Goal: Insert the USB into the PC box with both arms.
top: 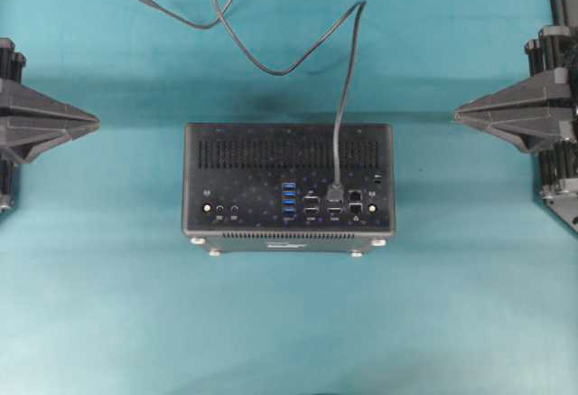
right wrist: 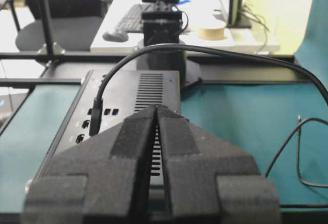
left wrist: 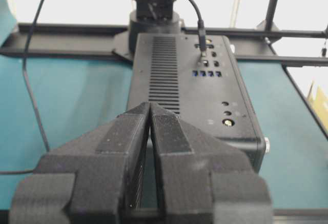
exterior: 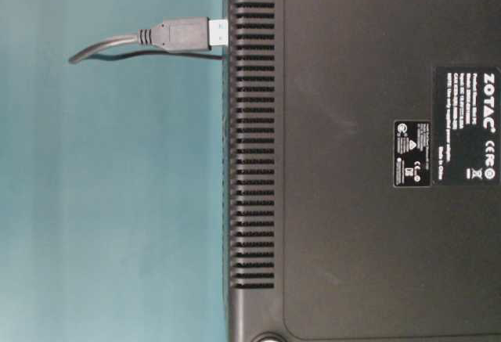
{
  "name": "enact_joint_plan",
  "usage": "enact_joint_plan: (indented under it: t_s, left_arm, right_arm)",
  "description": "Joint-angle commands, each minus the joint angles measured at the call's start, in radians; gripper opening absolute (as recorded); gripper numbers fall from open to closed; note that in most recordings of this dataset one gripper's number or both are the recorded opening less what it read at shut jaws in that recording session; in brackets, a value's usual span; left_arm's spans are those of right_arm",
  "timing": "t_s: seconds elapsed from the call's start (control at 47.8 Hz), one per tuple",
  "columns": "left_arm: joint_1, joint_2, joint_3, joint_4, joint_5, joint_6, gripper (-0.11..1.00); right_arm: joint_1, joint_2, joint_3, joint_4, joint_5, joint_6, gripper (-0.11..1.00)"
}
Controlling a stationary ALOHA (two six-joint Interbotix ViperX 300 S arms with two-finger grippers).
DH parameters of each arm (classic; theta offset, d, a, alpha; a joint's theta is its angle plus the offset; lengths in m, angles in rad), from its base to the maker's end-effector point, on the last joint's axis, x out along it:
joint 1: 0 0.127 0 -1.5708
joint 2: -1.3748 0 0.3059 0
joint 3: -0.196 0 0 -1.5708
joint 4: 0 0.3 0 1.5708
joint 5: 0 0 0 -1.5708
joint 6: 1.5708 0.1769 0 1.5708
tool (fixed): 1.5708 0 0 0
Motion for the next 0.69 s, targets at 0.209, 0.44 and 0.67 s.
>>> enact_joint_plan:
  t_s: [0.209, 0.44, 0.67]
  left_arm:
    - [-0.021, -0.014, -0.110, 0.012, 0.144, -0.097, 0.00]
    - [-0.035, -0.020, -0.201, 0.012, 0.437, -0.086, 0.00]
    - [-0.037, -0.012, -0.235, 0.014, 0.503, -0.064, 0.00]
  right_arm:
    - [-0.003, 0.011, -0.005, 0.156, 0.103, 0.155, 0.04]
    - [0.000, 0.012, -0.115, 0.147, 0.301, 0.166, 0.02]
    - [0.012, 0.054, -0.258, 0.152, 0.584, 0.187, 0.02]
